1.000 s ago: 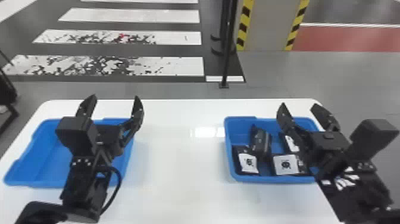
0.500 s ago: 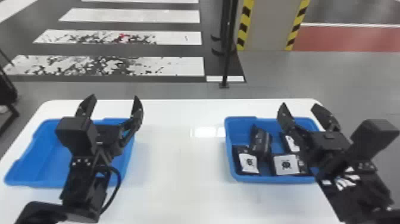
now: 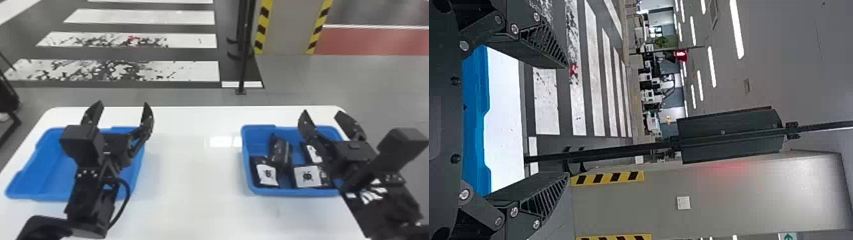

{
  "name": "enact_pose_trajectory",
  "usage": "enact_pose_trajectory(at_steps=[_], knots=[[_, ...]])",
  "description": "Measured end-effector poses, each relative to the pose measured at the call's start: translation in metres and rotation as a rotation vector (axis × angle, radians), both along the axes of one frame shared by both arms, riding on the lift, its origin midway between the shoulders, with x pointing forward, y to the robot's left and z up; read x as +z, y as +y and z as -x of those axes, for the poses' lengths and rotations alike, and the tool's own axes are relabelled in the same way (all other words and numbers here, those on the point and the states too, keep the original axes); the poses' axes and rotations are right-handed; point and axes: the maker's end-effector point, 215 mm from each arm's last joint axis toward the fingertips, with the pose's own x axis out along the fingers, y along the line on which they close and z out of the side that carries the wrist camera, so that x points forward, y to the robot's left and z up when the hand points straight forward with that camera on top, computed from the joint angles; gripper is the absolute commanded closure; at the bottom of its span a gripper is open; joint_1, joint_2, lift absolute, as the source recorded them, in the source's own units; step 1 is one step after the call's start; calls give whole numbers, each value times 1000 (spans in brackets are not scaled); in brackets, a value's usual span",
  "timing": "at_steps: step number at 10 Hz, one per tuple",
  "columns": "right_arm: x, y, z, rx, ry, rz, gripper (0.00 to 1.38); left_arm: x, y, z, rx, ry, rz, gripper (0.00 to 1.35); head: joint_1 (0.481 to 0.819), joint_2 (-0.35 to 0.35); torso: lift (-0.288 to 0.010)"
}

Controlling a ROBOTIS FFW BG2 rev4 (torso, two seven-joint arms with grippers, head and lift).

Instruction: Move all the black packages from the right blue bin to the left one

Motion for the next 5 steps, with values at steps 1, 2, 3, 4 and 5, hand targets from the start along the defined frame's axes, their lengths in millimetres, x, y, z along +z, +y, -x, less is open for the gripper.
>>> enact_pose_trajectory(at_steps=[1, 2, 3, 4, 5], knots=[[1, 0, 0, 1, -2, -2, 277, 0, 0, 0, 0, 0, 0, 145, 692, -24, -132], [1, 0, 0, 1, -2, -3, 277, 0, 0, 0, 0, 0, -1, 145, 692, -24, -132], [1, 0, 1, 0, -2, -4, 277, 0, 0, 0, 0, 0, -1, 145, 693, -24, -132], [0, 0, 1, 0, -2, -5, 277, 0, 0, 0, 0, 1, -1, 145, 693, -24, -132], [0, 0, 1, 0, 0, -6, 277, -1, 0, 0, 0, 1, -1, 145, 694, -24, -132]])
